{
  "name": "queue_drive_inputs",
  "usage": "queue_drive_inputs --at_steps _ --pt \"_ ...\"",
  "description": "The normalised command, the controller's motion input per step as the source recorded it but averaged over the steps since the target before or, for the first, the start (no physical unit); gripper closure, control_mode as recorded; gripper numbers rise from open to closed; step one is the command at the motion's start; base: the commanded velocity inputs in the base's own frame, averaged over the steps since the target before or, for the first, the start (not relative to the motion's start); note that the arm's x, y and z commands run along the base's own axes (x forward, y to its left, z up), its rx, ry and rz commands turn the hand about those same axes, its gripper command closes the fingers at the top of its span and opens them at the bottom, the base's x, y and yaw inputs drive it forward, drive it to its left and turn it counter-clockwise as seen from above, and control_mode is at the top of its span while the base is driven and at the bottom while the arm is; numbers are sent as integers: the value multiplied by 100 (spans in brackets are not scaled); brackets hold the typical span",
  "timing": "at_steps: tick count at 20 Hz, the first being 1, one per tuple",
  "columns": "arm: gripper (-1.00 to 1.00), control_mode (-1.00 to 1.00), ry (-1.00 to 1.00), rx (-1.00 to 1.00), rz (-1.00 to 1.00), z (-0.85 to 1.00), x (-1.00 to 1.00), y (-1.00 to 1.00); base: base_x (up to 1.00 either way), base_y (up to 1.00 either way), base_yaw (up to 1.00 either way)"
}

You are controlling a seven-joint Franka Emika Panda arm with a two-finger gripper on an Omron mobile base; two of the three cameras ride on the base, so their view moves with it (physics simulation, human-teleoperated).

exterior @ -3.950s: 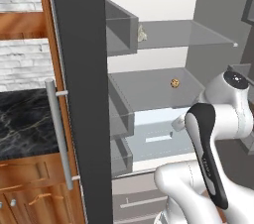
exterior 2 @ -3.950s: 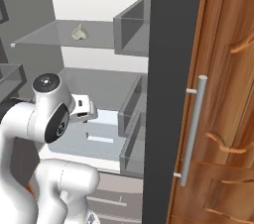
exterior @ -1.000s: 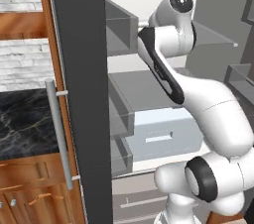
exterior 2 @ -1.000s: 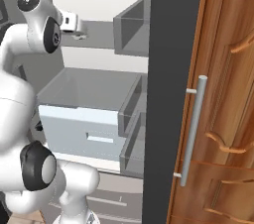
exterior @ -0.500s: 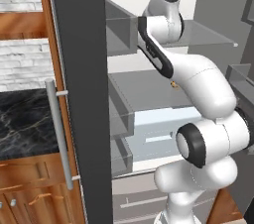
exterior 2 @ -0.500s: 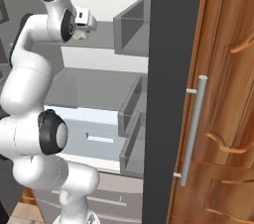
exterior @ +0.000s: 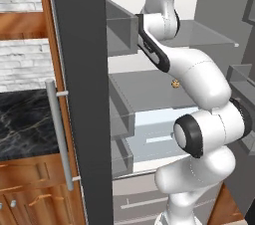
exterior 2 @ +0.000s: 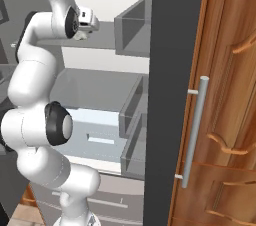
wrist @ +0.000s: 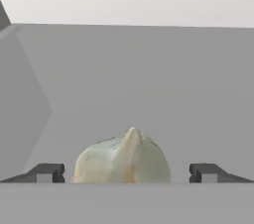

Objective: Retrieve the bottle and the shaker from the cabinet and place them next to the mixing bowl on the counter. Then add garlic from the fridge to the mixing bowl.

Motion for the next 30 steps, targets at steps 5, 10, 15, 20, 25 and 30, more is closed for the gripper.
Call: queue_drive_inputs --at_steps 5,10,15,20,25,30 --pt "-100 -100 0 0 0 -31 6 6 0 0 0" --pt "-100 -100 4 0 0 -43 2 0 0 0 0" --pt "-100 -100 0 0 0 -6 3 0 0 0 0" --pt "-100 -100 0 0 0 11 29 0 0 0 0" --pt "-100 -100 0 0 0 3 18 10 0 0 0" --pt "100 -100 0 0 0 -4 0 21 0 0 0"
